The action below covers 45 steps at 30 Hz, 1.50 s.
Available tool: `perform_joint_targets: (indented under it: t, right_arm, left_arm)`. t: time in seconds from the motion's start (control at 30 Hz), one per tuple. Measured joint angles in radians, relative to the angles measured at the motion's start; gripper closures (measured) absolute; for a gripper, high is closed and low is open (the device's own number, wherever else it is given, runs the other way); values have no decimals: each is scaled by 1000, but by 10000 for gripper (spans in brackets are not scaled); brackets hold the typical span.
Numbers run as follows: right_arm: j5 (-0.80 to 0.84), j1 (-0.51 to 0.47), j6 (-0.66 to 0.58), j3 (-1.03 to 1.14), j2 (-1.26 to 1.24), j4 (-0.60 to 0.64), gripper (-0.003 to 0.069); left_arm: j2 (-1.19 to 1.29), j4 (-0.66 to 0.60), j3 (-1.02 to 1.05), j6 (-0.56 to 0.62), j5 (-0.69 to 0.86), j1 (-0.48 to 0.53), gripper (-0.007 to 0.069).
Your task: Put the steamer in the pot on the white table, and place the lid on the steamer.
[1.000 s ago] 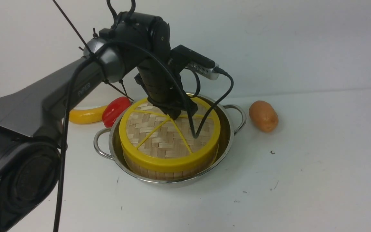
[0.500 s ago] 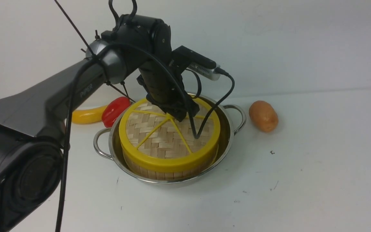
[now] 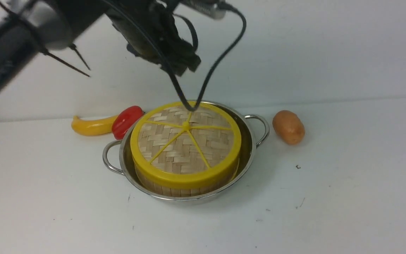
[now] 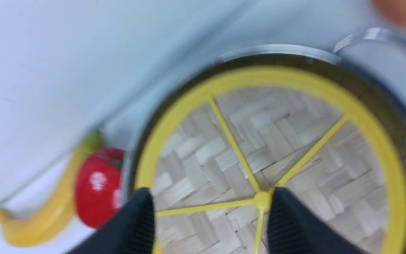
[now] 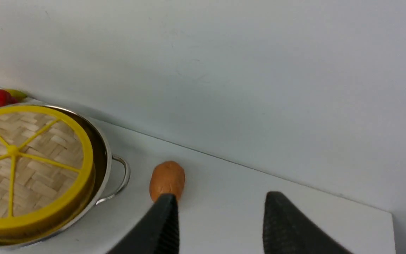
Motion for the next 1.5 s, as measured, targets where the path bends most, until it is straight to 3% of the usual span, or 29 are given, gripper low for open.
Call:
perform_joint_targets:
  t: [0.07,0.13,0.23,0.37,0.43,0.67,1.07,1.2,1.37,1.5]
  right_arm:
    - [-36,0,6,117,-116,13,468]
    - [-157,0,11,299,-273,35,598]
    - [-360,0,28,588,-494,66,659]
    - [-559,0,71,884,-660,101,665]
    - [-676,0,113,1103,-735,134,664]
    - [-741,0,192,1257,-741,216,659]
    - [-750,0,198,1258,-737,232,644]
    - [-751,0,198,1258,-737,233,634]
    - [-753,0,198,1258,-737,233,620]
    - [-753,0,198,1258,-737,233,614]
  left_arm:
    - [-117,-6,44,-2,16,0,504]
    - [-234,-9,136,-1,18,0,606]
    - [-431,-20,370,3,-42,5,643]
    - [-651,-36,693,5,-203,6,648]
    - [-847,-57,1004,-12,-386,7,648]
    - [-1172,-62,1445,-152,-546,25,645]
    - [-1387,-84,1494,-206,-576,25,624]
    - [-1409,-1,1510,-166,-582,32,607]
    - [-1577,130,1680,-188,-620,196,594]
    - [-1709,166,1829,-247,-682,306,594]
